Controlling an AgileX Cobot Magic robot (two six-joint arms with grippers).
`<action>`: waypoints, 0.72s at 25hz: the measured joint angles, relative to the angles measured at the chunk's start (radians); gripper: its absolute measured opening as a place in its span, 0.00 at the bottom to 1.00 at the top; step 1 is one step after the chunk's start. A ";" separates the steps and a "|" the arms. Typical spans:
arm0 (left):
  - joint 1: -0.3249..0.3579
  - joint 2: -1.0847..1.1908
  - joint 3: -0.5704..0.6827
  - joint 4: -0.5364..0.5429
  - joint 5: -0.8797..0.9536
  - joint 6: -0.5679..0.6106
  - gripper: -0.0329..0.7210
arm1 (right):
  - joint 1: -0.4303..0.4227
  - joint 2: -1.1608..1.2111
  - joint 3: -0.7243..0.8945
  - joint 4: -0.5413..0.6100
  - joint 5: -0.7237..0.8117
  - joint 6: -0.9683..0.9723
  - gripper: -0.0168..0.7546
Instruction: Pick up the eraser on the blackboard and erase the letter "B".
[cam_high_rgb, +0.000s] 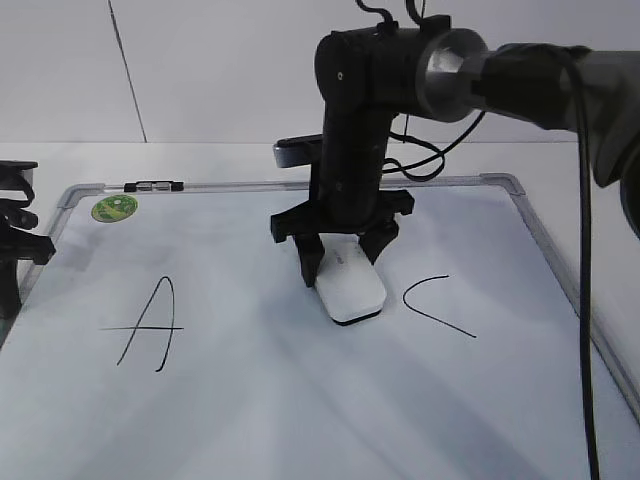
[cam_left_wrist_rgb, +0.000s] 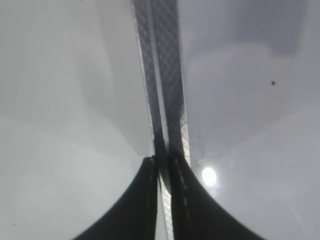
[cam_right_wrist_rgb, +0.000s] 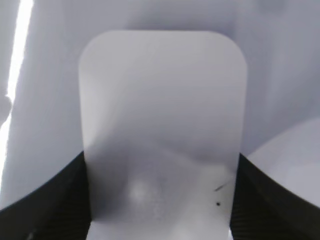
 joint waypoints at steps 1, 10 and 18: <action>0.000 0.000 0.000 0.003 0.005 0.000 0.07 | 0.013 0.000 -0.004 0.000 -0.001 -0.004 0.72; 0.000 0.000 0.000 0.009 0.015 0.000 0.07 | 0.063 0.017 -0.035 0.002 -0.004 -0.020 0.72; 0.000 0.000 0.000 0.007 0.013 0.000 0.07 | 0.003 0.019 -0.039 0.051 -0.005 -0.012 0.72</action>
